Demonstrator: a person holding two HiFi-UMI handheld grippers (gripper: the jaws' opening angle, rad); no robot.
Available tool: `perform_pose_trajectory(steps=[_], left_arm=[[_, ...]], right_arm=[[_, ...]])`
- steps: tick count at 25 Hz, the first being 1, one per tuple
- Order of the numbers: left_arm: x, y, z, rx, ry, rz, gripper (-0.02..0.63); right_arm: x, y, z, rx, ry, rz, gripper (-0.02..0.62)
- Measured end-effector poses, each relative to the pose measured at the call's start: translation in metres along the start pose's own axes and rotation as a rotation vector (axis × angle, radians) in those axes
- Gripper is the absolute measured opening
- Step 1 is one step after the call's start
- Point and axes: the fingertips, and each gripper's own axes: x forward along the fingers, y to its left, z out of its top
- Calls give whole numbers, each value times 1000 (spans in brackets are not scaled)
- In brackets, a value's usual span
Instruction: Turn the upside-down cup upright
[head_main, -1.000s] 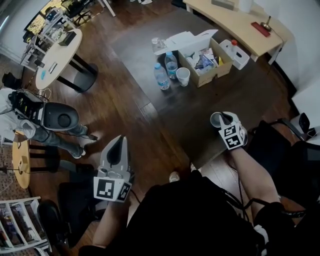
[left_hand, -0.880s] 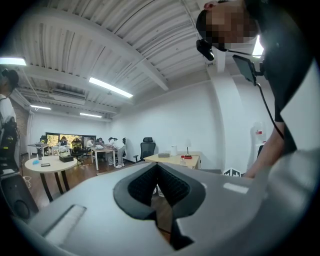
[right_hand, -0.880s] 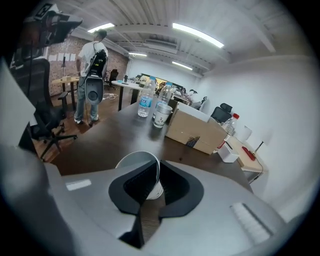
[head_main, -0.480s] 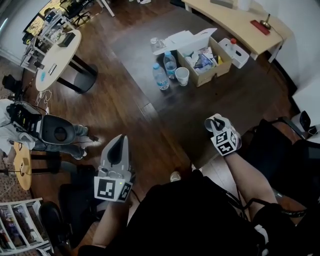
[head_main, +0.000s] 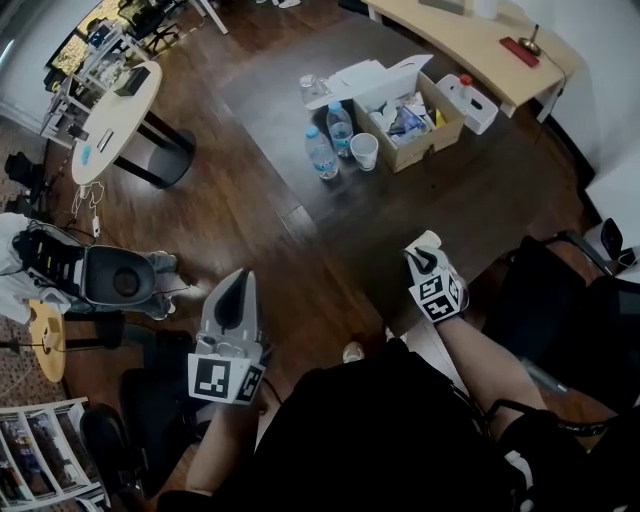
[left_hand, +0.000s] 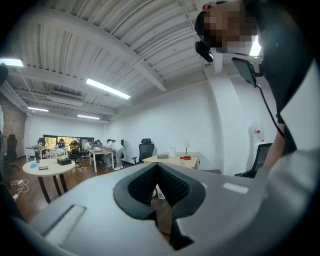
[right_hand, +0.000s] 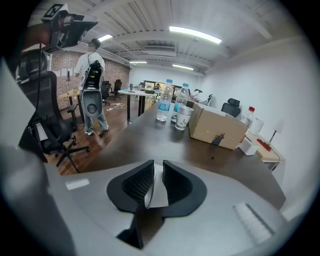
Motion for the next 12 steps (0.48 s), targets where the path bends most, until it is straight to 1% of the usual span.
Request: perform_pose_trajectory(steps=[6,12], left_arm=[[-2,3,-2,-1,7,8,0],[-2,5,0,0,3,13,0]], right_arm=[[4,3,4,10,-23,28,61],[2,7,4,15,-44,71,94]])
